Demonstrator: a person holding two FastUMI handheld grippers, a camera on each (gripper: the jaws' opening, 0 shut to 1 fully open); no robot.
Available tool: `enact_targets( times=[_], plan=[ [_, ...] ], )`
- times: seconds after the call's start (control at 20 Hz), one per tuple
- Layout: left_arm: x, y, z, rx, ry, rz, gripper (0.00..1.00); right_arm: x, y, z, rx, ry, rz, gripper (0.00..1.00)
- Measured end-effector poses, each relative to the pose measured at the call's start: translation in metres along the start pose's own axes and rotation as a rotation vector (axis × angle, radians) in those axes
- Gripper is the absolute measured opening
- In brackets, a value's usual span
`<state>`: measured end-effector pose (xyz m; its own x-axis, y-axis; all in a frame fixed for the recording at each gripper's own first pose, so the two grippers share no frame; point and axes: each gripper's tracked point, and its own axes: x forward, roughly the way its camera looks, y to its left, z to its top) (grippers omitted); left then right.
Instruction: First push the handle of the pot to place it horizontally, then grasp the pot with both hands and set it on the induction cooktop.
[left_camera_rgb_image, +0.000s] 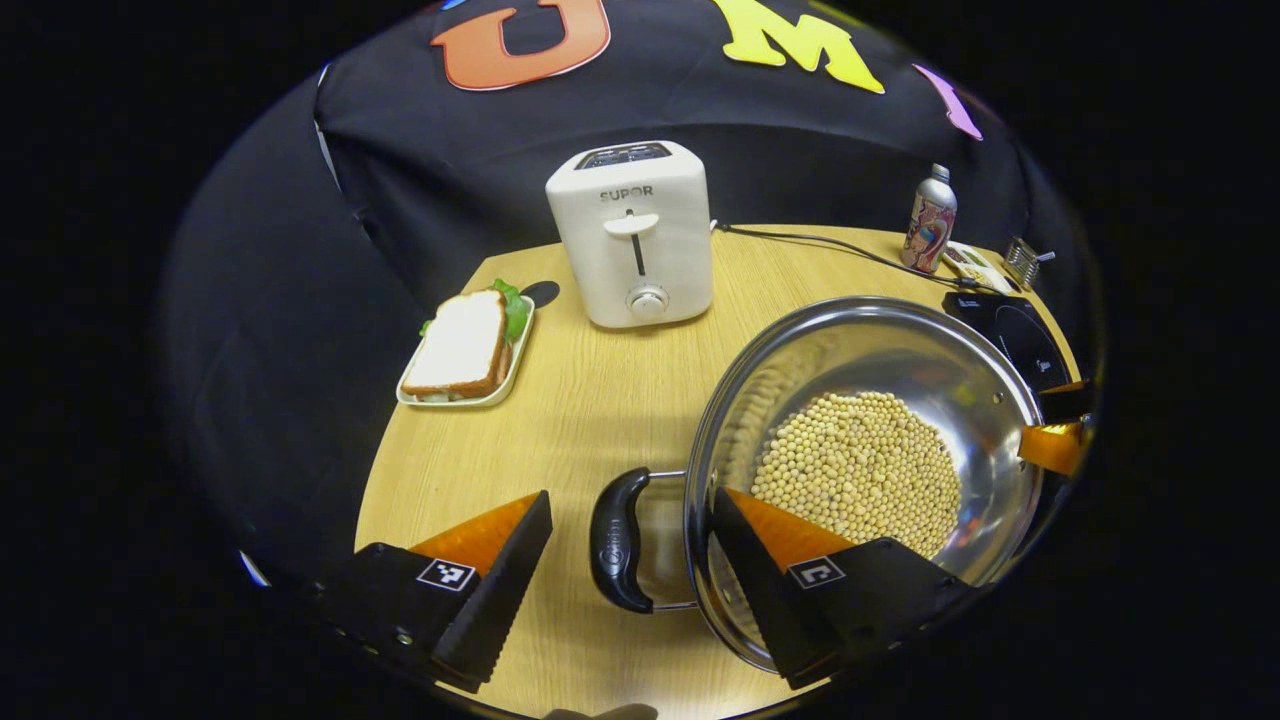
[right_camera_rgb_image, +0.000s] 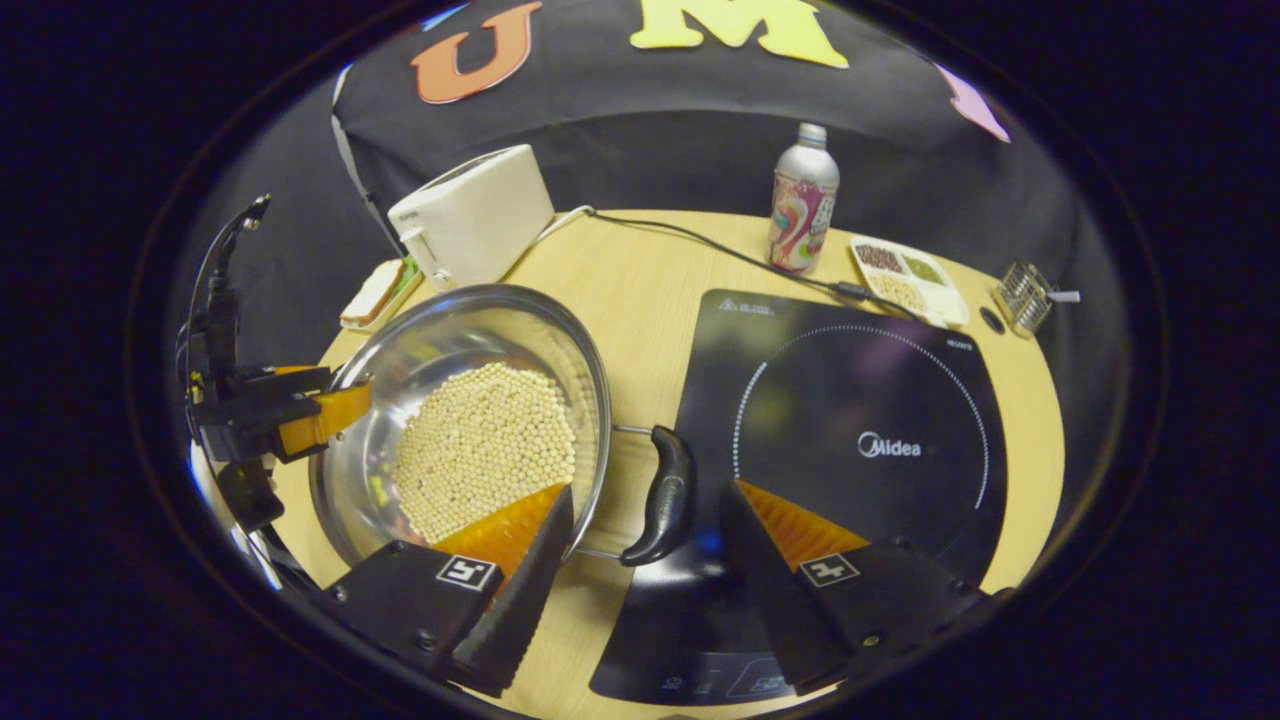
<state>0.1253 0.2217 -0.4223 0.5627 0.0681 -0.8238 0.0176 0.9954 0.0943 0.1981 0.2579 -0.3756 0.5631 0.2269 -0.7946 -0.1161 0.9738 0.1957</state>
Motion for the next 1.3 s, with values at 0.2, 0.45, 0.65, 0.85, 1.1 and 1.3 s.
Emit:
enact_targets(
  times=[0.2,0.45,0.65,0.85,1.1,1.3],
  plan=[
    [0.008,-0.013,-0.001,-0.009,0.028,-0.037,0.86,0.003,0.005,-0.004,-0.018,0.014,-0.004,0.80],
    [0.003,-0.013,-0.002,-0.014,0.083,-0.057,0.82,0.004,0.003,0.000,0.027,0.047,-0.043,0.67],
    [-0.005,-0.017,0.004,-0.039,0.103,-0.086,0.65,0.001,0.002,0.003,0.087,0.090,-0.012,0.57],
    [-0.027,-0.020,0.007,-0.052,0.078,-0.079,0.62,-0.021,0.000,0.014,0.038,0.034,-0.014,0.55],
    [-0.057,-0.028,0.014,-0.042,0.055,-0.077,0.62,-0.051,-0.006,0.017,0.026,-0.003,0.000,0.55],
    [-0.077,-0.042,0.021,-0.008,0.024,-0.083,0.62,-0.076,-0.025,0.018,0.046,-0.029,-0.001,0.55]
  ],
)
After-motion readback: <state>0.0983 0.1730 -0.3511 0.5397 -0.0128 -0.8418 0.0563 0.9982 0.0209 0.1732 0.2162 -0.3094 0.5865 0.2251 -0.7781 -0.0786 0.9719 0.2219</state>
